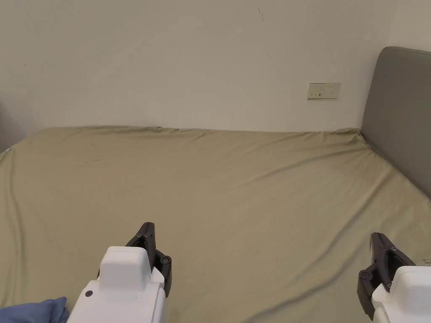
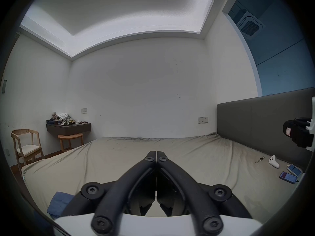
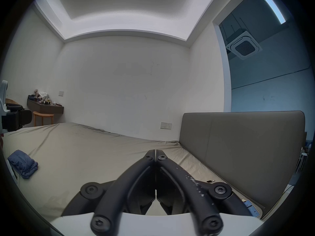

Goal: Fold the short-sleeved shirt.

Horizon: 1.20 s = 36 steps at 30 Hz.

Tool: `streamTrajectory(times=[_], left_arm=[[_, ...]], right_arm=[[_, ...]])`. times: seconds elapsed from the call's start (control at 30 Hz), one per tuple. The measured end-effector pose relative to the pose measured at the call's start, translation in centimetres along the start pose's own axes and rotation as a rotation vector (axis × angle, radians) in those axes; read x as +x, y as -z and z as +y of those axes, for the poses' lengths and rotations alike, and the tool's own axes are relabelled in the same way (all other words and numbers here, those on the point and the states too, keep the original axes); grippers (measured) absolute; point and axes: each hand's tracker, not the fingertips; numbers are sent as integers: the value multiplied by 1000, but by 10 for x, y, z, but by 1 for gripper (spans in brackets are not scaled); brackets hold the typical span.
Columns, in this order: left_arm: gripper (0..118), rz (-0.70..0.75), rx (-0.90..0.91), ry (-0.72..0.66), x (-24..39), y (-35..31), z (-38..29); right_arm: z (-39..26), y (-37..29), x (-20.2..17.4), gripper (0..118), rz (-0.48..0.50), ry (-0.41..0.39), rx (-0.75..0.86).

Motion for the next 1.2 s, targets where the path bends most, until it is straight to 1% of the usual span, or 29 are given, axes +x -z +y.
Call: streamTrajectory(times=[0.97,1.03,1.13,1.17,1.2], left_arm=[[0,-11,-10,20,5,-1,-1],[2,-9,-7,20,6,-1,-1],[14,-10,-6,19,6,-1,0],[23,-9,-5,17,6,-1,-1],[29,-8,-5,16,6,-1,-1]], right_arm=[[0,-2,-5,2,28,-23,0],[1,-1,-5,2,27,-23,0],[0,-1,-4,8,28,-19,-1],[0,-1,-4,19,31,-17,2],[0,-2,-3,31,31,-16,5]])
